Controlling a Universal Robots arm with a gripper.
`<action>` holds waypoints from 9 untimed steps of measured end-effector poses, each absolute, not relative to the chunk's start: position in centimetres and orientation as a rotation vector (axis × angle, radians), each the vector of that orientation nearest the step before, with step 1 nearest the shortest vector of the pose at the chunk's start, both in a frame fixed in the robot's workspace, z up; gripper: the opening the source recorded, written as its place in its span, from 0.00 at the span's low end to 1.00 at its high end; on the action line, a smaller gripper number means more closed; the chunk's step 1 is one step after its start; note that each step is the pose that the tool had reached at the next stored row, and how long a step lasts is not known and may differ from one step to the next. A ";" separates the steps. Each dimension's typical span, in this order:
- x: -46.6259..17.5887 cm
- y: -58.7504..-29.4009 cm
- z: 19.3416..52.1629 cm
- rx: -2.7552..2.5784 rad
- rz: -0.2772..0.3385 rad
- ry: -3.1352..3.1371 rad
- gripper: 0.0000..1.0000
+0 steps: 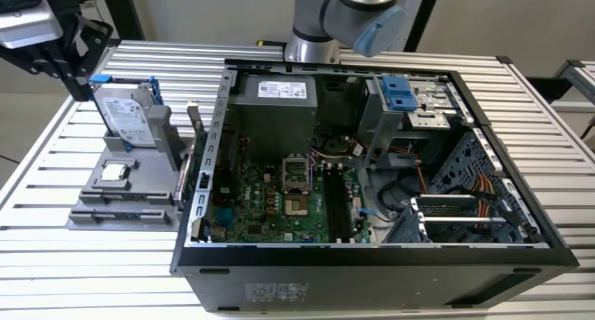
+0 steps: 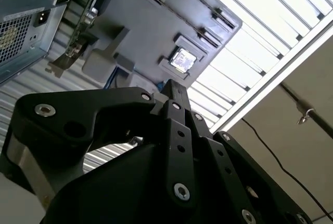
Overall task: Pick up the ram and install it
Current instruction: 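Reach for the ram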
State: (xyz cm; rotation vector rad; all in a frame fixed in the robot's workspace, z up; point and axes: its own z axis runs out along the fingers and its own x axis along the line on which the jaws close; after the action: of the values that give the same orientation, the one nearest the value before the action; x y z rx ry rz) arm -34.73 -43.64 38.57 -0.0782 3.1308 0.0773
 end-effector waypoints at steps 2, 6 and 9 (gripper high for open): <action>-34.7 -43.9 38.6 -0.078 0.078 3.132 0.00; -34.7 -44.5 38.6 -0.078 0.078 3.133 0.00; -34.7 -44.9 38.6 -0.078 0.078 3.134 0.00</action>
State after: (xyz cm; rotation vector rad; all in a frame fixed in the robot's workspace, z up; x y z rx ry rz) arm -34.73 -44.94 38.56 -0.0781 3.1341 0.0776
